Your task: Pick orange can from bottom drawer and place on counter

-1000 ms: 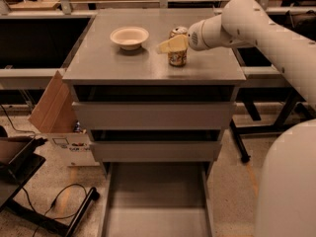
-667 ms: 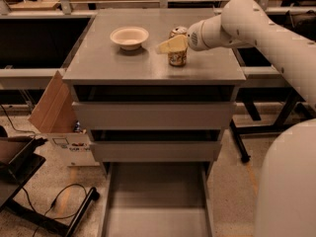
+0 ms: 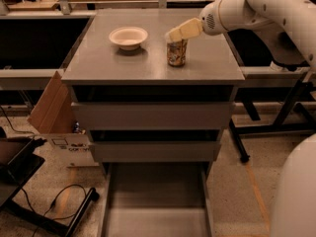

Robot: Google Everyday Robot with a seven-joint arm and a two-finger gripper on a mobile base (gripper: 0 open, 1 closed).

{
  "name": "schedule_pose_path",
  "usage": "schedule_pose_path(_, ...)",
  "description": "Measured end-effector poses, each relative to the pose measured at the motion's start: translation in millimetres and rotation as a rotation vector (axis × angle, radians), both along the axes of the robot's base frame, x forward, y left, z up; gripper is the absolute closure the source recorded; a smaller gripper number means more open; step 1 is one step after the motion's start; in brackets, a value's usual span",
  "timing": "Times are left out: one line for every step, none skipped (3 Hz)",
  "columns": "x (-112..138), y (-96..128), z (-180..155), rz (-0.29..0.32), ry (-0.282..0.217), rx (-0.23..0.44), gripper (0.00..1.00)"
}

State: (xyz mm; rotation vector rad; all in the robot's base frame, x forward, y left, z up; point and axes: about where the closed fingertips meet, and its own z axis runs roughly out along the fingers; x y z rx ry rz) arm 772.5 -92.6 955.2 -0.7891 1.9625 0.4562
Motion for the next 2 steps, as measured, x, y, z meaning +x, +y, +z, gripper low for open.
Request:
schedule_pose_path(-42.2, -24.6, 36.6, 0.075, -0.031, -0.023, 0.00)
schedule_pose_path(-107.3, -54.4, 79.6, 0.127, -0.099, -0.069, 0.00)
